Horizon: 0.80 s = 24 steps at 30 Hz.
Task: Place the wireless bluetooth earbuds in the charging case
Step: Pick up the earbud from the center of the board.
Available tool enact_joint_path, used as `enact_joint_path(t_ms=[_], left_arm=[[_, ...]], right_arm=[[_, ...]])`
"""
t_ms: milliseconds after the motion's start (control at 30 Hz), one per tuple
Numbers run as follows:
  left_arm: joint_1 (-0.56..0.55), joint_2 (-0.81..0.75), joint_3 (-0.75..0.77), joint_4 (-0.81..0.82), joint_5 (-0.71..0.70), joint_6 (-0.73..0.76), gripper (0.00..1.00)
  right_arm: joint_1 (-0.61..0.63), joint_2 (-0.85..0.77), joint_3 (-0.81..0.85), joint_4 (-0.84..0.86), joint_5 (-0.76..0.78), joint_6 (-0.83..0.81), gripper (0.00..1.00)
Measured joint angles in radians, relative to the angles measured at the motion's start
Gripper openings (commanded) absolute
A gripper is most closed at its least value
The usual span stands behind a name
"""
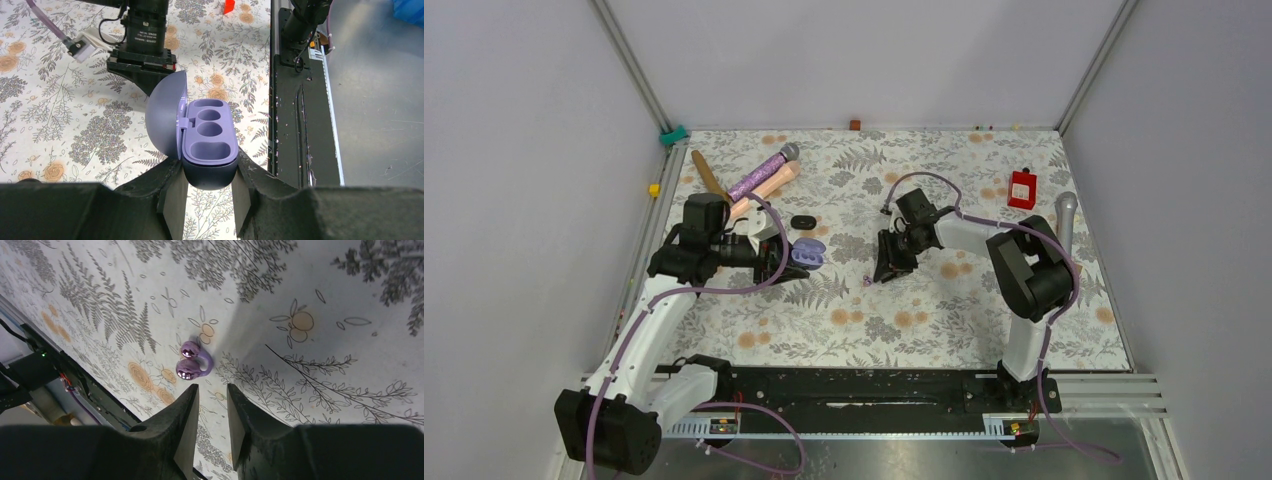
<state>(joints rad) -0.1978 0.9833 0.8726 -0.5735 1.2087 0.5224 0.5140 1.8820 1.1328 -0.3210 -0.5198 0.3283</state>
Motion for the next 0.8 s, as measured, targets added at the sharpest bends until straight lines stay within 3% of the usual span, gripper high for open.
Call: enact_joint_path(t_ms=[533, 800], left_arm=[[0.0, 0.0, 0.0, 0.0, 0.001, 0.0, 0.0], [0.0, 0.0, 0.0, 0.0, 0.001, 0.0, 0.0]], right_arm=[[0.0, 0.025, -0.043, 0.098, -0.027, 0.106, 0.33], [0.0, 0.029, -0.049, 0.118, -0.044, 0.126, 0.37]])
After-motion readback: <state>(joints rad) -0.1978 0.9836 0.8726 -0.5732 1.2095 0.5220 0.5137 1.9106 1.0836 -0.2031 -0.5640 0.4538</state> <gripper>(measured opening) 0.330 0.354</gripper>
